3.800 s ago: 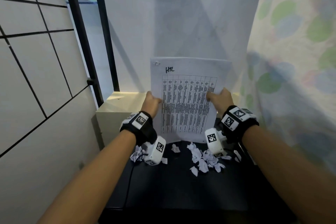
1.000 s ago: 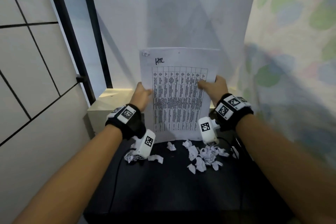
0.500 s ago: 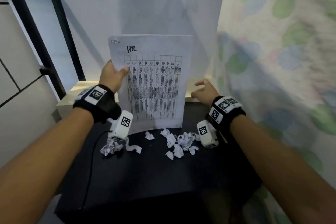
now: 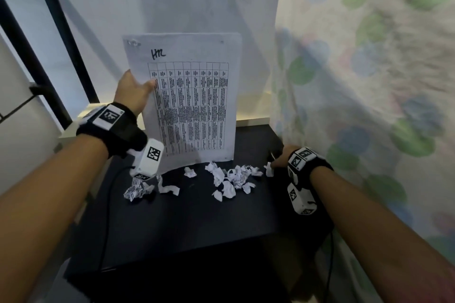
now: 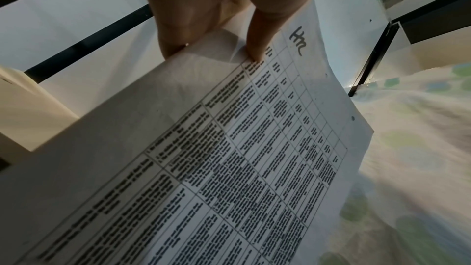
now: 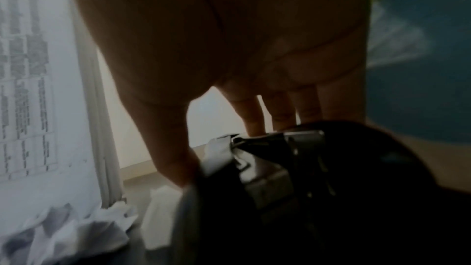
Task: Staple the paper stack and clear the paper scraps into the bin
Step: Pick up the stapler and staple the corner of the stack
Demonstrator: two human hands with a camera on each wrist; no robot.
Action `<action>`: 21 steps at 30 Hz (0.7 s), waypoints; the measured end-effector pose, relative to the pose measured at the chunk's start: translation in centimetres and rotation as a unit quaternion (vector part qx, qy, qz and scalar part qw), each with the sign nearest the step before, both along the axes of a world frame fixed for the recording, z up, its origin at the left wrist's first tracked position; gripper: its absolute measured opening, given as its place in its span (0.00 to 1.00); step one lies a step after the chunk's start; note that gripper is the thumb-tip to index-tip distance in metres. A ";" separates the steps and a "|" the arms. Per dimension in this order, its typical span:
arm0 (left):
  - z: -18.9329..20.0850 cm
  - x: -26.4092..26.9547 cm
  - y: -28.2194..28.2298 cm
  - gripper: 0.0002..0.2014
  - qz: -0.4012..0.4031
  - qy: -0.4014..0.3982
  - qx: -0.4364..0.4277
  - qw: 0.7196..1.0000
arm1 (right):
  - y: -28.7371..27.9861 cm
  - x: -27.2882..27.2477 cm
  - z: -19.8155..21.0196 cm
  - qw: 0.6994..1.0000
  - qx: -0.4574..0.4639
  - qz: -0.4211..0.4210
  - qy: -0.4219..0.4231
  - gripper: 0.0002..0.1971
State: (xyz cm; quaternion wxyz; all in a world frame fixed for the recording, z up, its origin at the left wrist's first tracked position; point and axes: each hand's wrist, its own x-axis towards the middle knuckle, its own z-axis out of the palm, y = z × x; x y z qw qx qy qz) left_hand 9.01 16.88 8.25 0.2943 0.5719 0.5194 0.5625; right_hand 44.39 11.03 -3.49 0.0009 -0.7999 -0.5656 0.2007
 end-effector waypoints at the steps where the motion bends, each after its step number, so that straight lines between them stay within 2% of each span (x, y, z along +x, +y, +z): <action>1: 0.0 0.1 0.0 0.21 -0.005 -0.008 0.001 1.000 | 0.1 0.2 0.0 1.000 -0.004 -0.002 0.008 0.31; 3: 0.0 0.0 0.2 0.22 -0.015 -0.017 -0.004 1.000 | 0.4 0.8 -0.2 0.999 -0.007 -0.018 0.036 0.35; 6: 0.2 0.2 -0.4 0.21 -0.023 -0.028 -0.017 0.999 | 1.1 0.8 0.5 0.984 0.048 -0.083 0.148 0.29; 7: 0.4 0.3 -0.7 0.21 -0.022 -0.027 -0.019 0.999 | 1.0 0.3 1.5 0.965 0.074 -0.111 0.226 0.24; 9: 0.7 0.4 -1.1 0.21 -0.020 -0.027 -0.019 0.999 | 1.0 -1.0 4.1 0.897 0.100 -0.146 0.406 0.15; 11: 1.3 0.6 -1.8 0.19 -0.018 -0.026 -0.012 0.999 | 0.8 -2.6 7.8 0.831 0.133 -0.134 0.524 0.10; 13: 1.8 0.7 -2.3 0.17 -0.019 -0.037 -0.005 0.999 | 0.1 -4.7 11.9 0.781 0.196 -0.092 0.585 0.07; 15: 2.0 0.8 -2.8 0.18 -0.026 -0.047 -0.004 0.999 | -0.9 -7.2 15.8 0.739 0.281 -0.015 0.612 0.02; 18: 2.2 1.0 -3.4 0.18 -0.035 -0.040 -0.006 0.999 | -2.4 -11.0 20.2 0.668 0.415 0.155 0.598 0.13; 19: 2.2 1.1 -3.4 0.18 -0.039 -0.039 -0.005 0.998 | -2.8 -12.1 21.2 0.653 0.444 0.202 0.579 0.15; 21: 2.2 1.1 -3.7 0.18 -0.048 -0.034 0.006 0.998 | -2.7 -14.1 22.3 0.643 0.474 0.247 0.548 0.15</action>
